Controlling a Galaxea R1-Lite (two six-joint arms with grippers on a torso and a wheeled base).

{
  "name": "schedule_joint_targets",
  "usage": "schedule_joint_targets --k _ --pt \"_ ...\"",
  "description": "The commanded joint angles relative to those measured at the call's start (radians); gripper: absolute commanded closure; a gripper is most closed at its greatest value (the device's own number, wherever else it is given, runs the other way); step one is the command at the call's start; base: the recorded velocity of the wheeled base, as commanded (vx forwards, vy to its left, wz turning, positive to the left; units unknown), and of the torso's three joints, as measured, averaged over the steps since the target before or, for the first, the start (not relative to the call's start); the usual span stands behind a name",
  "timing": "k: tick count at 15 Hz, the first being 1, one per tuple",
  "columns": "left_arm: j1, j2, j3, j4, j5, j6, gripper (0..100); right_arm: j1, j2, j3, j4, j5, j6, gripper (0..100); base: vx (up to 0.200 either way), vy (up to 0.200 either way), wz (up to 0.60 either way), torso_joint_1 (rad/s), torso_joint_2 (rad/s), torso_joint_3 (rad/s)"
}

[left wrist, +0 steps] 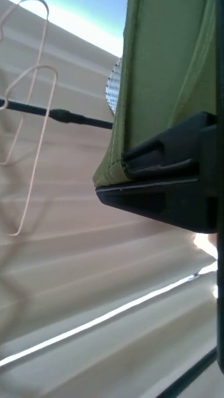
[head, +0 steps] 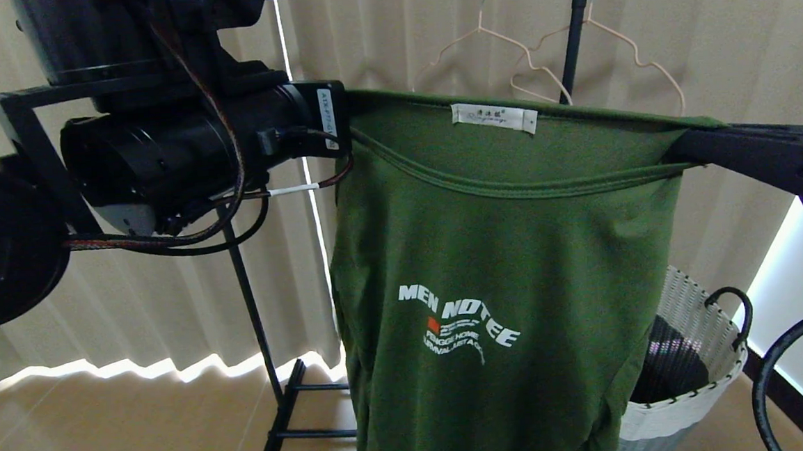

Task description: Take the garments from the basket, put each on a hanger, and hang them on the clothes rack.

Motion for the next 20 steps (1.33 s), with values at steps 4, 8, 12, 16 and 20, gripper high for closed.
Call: schedule_joint_targets --k 4,8,12,16,20 --pt "0.007 -0.078 0.006 0.128 -0.01 0.004 100 -0.092 0.059 -0.046 -0.015 -0.003 -0.045 100 0.0 0.0 0.0 0.0 0.0 0.0" --pt "-0.001 -0.161 0.025 0.243 -0.059 0.006 100 -0.124 0.151 -0.083 -0.129 -0.015 -0.048 100 0.0 0.0 0.0 0.0 0.0 0.0" --pt "-0.001 -0.21 0.064 0.288 -0.113 0.004 100 -0.131 0.166 -0.09 -0.134 -0.027 -0.048 100 0.0 0.0 0.0 0.0 0.0 0.0" --pt "-0.001 -0.211 0.066 0.286 -0.111 0.003 100 -0.131 0.164 -0.084 -0.132 -0.029 -0.048 100 0.0 0.0 0.0 0.0 0.0 0.0" --pt "-0.002 -0.233 0.103 0.286 -0.111 0.003 100 -0.131 0.164 -0.087 -0.126 -0.029 -0.048 100 0.0 0.0 0.0 0.0 0.0 0.0"
